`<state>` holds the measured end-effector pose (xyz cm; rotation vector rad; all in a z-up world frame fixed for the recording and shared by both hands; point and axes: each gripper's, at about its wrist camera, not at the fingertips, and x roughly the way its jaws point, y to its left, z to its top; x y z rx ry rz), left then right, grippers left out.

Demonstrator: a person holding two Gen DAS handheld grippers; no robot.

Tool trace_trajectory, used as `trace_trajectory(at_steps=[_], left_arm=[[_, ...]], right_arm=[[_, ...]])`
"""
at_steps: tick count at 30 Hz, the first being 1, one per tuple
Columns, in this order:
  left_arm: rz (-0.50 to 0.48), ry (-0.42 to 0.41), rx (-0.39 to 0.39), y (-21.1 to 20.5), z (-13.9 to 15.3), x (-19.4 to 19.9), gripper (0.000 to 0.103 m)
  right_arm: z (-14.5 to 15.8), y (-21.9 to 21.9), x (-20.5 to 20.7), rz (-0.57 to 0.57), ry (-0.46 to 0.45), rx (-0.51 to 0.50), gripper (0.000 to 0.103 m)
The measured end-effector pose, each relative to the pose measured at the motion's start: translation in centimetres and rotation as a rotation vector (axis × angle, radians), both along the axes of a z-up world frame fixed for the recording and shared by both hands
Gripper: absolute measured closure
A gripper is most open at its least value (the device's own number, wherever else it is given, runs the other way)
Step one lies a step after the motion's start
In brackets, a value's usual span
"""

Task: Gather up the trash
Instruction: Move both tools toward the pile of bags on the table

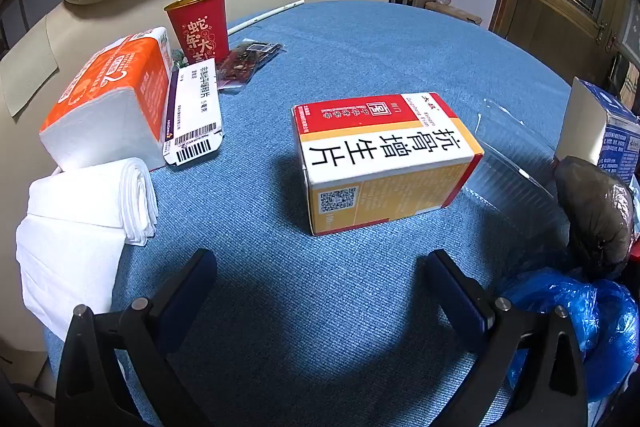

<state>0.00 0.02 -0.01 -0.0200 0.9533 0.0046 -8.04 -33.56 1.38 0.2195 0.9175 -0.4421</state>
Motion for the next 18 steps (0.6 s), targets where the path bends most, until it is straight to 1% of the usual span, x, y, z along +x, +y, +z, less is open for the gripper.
trace_trajectory(at_steps=[1, 7, 12, 15, 17, 18], left_arm=[[0.000, -0.001, 0.012, 0.0, 0.0, 0.0, 0.000], [-0.025, 0.003, 0.006, 0.1, 0.1, -1.2, 0.000], [-0.033, -0.014, 0.005, 0.0, 1.2, -4.6, 0.000], [-0.035, -0.032, -0.013, 0.2, 2.2, -6.5, 0.000], [-0.035, -0.037, -0.018, 0.5, 2.7, -6.9, 0.000], [-0.039, -0.034, -0.013, 0.5, 2.8, -7.1, 0.000]], right_arm=[[0.0, 0.0, 0.0, 0.000, 0.000, 0.002, 0.000], [0.0, 0.0, 0.0, 0.000, 0.000, -0.001, 0.000], [0.0, -0.1, -0.1, 0.001, 0.000, -0.001, 0.000], [0.0, -0.2, -0.3, 0.031, 0.010, 0.004, 0.000], [0.1, -0.1, -0.9, 0.036, 0.017, 0.005, 0.000], [0.5, 0.0, -1.9, 0.028, 0.022, 0.016, 0.000]])
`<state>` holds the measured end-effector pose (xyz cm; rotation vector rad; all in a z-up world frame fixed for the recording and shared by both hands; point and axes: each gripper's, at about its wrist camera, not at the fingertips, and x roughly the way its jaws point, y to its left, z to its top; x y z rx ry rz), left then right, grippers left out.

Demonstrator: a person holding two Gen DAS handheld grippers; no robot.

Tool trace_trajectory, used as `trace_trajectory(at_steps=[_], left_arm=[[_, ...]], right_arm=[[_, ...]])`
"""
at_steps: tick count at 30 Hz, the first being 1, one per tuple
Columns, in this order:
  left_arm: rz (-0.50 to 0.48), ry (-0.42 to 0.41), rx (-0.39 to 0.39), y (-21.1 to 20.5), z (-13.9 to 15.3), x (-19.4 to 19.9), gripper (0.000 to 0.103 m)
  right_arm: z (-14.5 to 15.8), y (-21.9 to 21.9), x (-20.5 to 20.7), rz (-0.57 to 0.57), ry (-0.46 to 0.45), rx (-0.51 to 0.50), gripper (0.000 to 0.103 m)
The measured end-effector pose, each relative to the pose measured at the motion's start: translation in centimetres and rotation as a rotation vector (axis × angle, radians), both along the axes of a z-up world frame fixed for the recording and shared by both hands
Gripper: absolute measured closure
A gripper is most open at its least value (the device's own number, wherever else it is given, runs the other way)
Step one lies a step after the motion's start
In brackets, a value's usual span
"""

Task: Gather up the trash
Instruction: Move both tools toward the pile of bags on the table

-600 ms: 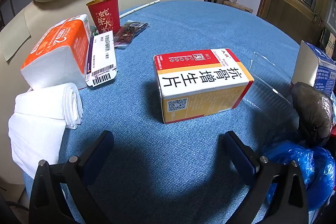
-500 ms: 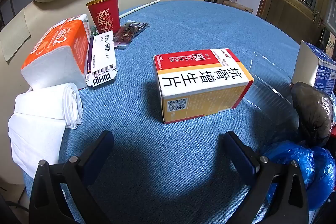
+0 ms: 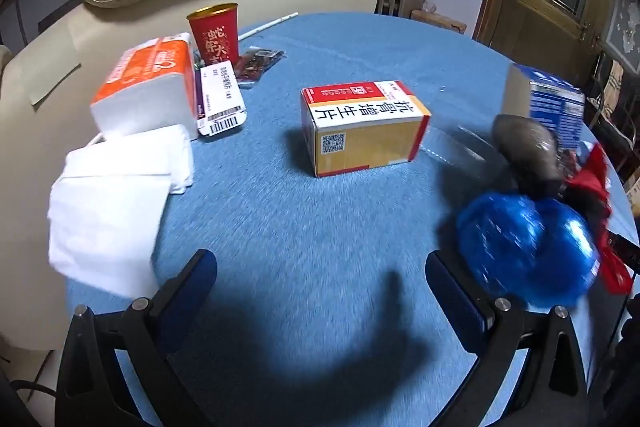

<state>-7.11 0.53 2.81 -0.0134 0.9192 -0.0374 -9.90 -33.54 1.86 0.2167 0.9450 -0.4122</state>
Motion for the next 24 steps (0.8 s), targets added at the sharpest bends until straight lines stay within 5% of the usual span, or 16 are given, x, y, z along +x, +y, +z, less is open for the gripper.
trace_trajectory(at_steps=[4, 13, 24], left_arm=[[-0.019, 0.008, 0.015, 0.0, 0.9, -1.3, 0.000], [-0.064, -0.062, -0.027, -1.0, 4.0, -4.2, 0.000], [-0.107, -0.090, -0.039, -2.4, 5.3, -6.3, 0.000]], right_arm=[[0.4, 0.5, -2.4, 0.019, -0.012, 0.065, 0.000], [5.7, 1.5, -10.8, 0.029, -0.196, 0.055, 0.000], [7.8, 5.1, -12.6, 0.109, -0.235, 0.026, 0.000]])
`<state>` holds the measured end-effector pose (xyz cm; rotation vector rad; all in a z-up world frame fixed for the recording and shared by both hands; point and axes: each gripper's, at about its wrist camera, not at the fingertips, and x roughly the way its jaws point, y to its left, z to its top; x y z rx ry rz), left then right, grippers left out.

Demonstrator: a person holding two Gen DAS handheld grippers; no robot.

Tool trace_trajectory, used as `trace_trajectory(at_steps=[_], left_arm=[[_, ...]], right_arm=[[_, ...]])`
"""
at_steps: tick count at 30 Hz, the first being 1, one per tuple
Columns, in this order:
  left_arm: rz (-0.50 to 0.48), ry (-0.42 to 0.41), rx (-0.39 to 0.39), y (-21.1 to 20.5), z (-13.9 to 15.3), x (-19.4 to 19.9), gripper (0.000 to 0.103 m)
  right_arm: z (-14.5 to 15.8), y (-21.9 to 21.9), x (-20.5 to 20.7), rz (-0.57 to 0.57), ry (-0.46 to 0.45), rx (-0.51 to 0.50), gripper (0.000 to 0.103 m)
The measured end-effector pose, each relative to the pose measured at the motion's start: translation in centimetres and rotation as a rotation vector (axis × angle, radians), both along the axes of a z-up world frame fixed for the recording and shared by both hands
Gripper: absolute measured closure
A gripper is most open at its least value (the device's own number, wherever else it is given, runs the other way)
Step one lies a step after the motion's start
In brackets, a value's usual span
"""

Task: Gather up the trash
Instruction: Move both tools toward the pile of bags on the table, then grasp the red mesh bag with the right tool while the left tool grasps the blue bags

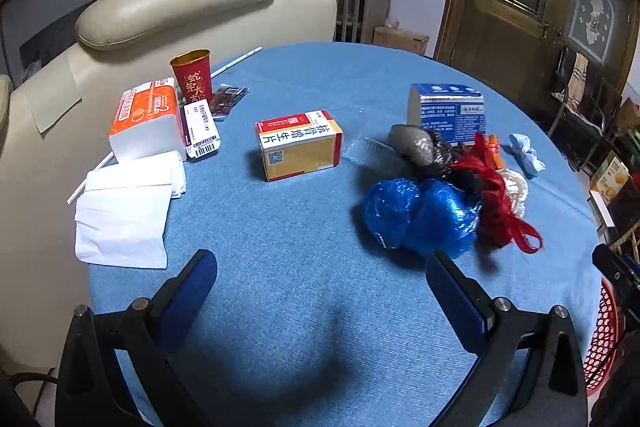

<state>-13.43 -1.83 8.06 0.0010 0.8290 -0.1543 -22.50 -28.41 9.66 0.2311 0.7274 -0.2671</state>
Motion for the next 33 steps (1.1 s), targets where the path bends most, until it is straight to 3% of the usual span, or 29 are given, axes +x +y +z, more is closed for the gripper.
trace_trajectory(at_steps=[18, 33], left_arm=[[-0.017, -0.014, -0.011, -0.4, 0.5, 0.1, 0.000], [0.010, 0.014, -0.019, 0.9, -0.4, 1.1, 0.000]], right_arm=[[1.1, 1.5, 0.0, 0.084, -0.036, -0.006, 0.000], [0.7, 3.8, 3.1, 0.230, -0.013, -0.024, 0.000]])
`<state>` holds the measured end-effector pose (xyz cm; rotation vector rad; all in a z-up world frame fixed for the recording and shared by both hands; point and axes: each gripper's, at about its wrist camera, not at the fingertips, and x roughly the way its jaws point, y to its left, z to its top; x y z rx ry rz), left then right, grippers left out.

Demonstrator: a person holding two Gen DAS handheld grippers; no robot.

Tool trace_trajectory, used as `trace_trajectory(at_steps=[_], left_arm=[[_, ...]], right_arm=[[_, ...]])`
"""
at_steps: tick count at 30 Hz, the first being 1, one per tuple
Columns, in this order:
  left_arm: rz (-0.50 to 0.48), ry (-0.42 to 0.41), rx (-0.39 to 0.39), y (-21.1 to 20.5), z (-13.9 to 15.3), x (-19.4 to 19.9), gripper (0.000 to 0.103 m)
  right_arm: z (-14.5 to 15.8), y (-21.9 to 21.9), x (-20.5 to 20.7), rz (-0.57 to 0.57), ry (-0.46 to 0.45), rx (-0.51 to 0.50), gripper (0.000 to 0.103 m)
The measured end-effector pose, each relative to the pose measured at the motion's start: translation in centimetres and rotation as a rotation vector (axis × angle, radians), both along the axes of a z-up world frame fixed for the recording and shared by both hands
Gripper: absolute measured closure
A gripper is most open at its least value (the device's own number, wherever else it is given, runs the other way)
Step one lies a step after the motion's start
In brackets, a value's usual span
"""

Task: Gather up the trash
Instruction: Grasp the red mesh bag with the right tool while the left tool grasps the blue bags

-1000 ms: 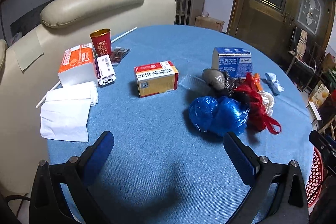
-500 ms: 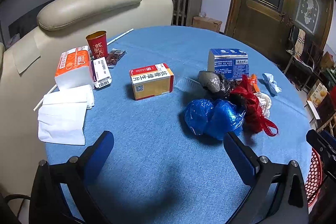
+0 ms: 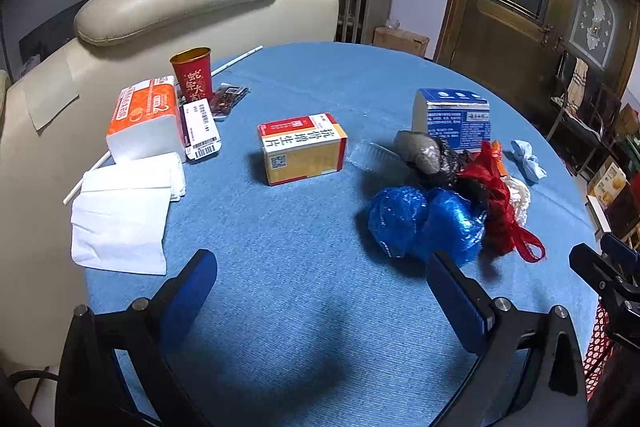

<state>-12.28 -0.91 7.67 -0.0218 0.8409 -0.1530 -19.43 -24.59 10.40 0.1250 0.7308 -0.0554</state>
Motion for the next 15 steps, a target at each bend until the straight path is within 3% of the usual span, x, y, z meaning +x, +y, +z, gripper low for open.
trace_trajectory(at_steps=[10, 15], left_arm=[[0.048, 0.024, -0.014, 2.2, -0.8, 0.7, 0.000], [0.040, 0.033, -0.020, 2.2, -1.0, 1.0, 0.000]], right_arm=[[-1.1, 1.7, 4.6, 0.135, 0.041, -0.054, 0.006], [-3.3, 2.5, 8.4, 0.197, 0.137, -0.083, 0.046]])
